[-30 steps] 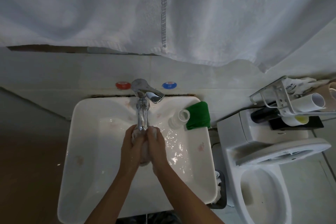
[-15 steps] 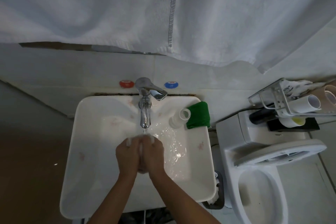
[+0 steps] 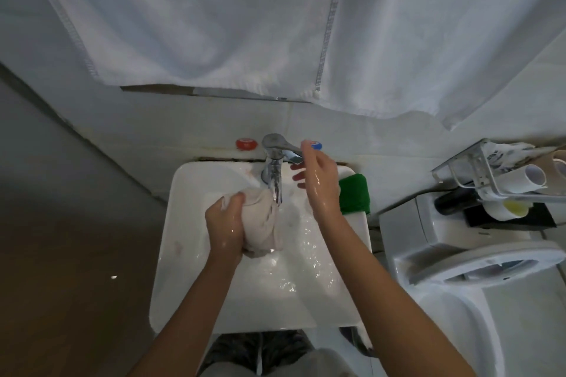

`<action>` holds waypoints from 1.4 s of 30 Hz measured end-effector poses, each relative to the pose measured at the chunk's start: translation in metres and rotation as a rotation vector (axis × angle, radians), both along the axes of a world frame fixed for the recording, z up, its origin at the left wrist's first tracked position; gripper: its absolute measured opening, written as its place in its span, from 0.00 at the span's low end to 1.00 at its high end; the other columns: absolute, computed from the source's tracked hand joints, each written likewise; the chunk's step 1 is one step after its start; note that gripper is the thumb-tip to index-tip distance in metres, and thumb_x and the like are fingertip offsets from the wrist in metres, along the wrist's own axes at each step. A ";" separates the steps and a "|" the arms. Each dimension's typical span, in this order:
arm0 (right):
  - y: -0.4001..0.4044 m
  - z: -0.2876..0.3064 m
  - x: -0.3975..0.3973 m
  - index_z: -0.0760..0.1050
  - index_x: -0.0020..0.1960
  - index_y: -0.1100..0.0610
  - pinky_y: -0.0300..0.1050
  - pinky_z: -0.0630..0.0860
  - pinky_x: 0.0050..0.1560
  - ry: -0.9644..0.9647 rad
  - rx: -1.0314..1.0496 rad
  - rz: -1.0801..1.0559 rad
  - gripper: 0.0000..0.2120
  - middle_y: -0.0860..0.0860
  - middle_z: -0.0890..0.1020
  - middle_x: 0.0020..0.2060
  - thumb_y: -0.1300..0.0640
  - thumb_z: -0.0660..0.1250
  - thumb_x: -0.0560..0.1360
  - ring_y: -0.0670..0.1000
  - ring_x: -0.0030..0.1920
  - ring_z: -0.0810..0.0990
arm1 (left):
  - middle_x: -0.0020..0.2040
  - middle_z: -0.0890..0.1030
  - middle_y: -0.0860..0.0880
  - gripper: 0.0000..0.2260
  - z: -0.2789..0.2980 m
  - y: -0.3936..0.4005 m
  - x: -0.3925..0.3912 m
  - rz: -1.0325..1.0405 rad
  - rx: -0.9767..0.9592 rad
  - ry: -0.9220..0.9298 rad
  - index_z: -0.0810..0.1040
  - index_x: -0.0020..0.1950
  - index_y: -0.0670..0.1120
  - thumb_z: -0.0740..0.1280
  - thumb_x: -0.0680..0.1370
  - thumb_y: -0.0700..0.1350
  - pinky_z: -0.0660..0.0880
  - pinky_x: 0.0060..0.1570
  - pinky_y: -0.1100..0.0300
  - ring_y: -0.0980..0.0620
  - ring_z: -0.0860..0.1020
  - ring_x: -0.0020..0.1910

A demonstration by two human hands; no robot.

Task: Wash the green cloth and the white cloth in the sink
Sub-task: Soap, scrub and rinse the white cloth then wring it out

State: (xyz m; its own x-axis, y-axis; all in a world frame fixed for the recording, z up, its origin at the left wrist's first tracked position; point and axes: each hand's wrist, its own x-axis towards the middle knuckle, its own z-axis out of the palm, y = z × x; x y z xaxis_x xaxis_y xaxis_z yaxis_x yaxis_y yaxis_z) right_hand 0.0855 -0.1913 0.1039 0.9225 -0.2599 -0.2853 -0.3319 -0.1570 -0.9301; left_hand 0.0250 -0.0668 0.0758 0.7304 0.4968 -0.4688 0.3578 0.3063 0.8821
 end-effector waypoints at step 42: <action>0.078 -0.032 -0.062 0.78 0.42 0.61 0.44 0.76 0.41 0.055 0.067 -0.001 0.08 0.48 0.79 0.33 0.56 0.68 0.76 0.48 0.36 0.79 | 0.32 0.76 0.46 0.11 0.011 -0.004 -0.008 0.020 0.165 0.057 0.75 0.35 0.39 0.62 0.78 0.37 0.72 0.28 0.68 0.51 0.75 0.32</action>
